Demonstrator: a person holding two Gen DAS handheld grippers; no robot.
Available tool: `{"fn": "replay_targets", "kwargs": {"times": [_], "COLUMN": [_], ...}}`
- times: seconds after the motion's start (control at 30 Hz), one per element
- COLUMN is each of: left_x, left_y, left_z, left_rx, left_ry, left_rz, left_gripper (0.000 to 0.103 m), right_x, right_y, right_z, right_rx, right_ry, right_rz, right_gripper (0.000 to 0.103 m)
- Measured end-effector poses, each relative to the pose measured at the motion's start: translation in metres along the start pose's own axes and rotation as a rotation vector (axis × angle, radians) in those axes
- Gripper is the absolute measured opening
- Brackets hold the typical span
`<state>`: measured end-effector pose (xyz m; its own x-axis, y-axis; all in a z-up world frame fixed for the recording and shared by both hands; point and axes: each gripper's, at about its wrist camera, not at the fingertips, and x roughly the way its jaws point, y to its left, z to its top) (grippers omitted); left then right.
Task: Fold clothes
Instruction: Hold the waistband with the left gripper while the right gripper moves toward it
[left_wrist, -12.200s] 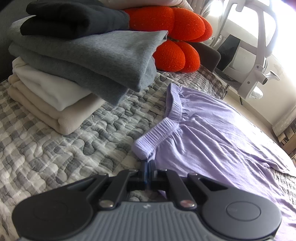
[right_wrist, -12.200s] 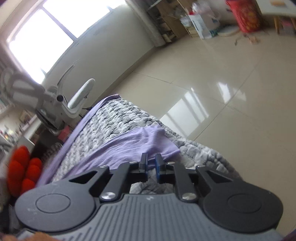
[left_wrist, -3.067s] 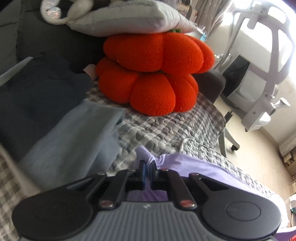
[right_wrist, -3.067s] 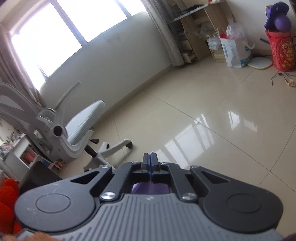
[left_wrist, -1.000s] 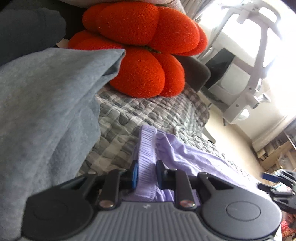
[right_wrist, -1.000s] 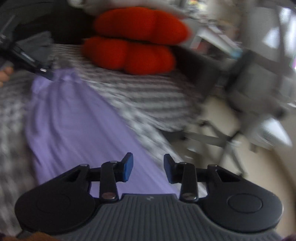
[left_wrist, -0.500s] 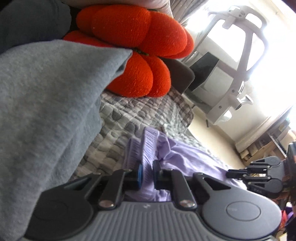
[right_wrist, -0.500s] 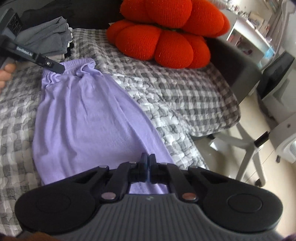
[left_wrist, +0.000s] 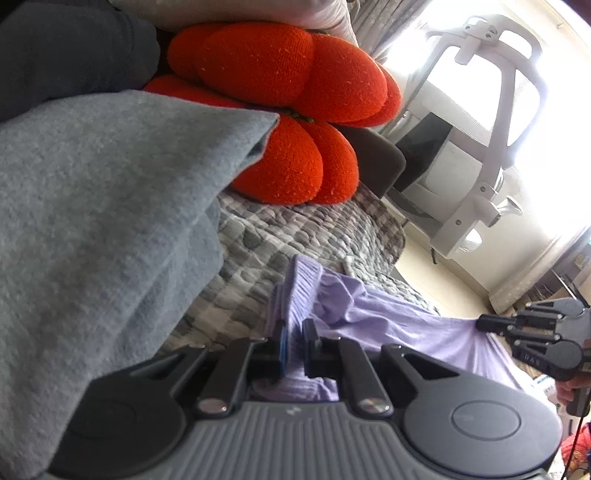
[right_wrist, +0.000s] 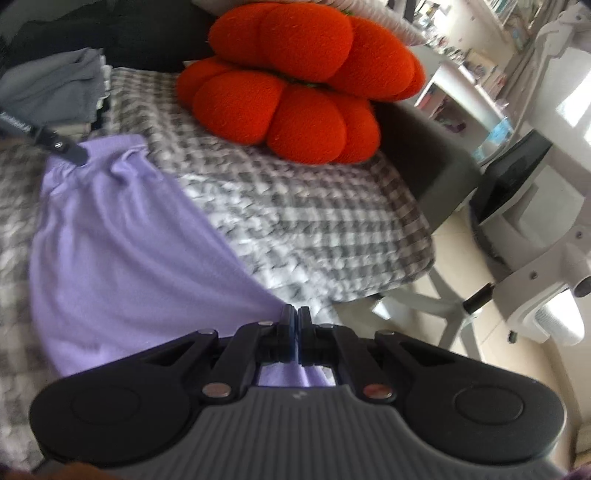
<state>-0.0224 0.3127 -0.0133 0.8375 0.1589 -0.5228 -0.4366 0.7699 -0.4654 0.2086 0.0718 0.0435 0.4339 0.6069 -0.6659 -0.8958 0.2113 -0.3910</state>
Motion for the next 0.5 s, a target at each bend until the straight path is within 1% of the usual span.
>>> {"fn": "replay_targets", "kwargs": {"times": [0.1,0.17,0.27,0.37,0.43,0.5], "left_x": [0.005,0.003,0.000,0.001,0.001,0.001], "left_y": [-0.001,0.002,0.003,0.003,0.003,0.002], "left_z": [-0.003,-0.004,-0.002,-0.003,-0.003,-0.003], "left_rx": [0.017,0.017,0.018,0.018,0.020,0.024], "left_ry": [-0.004,-0.017,-0.034,-0.033,-0.038,-0.046], "left_rz": [0.027,0.026,0.013,0.021,0.024,0.028], "left_gripper": [0.008,0.008,0.008,0.008,0.008,0.008], "right_x": [0.018,0.027,0.025,0.018,0.018,0.025], "right_y": [0.001,0.005,0.007,0.005,0.002,0.006], "right_z": [-0.001,-0.003,-0.001,0.002,0.001,-0.002], "right_rx": [-0.015,-0.026,-0.025,-0.009,0.008,-0.005], "right_ry": [0.048,0.065,0.036,-0.008,-0.018,0.019], "right_rz": [-0.021,-0.025,-0.036,-0.065,-0.076,-0.062], "right_gripper": [0.000,0.000,0.000,0.000,0.000,0.000]}}
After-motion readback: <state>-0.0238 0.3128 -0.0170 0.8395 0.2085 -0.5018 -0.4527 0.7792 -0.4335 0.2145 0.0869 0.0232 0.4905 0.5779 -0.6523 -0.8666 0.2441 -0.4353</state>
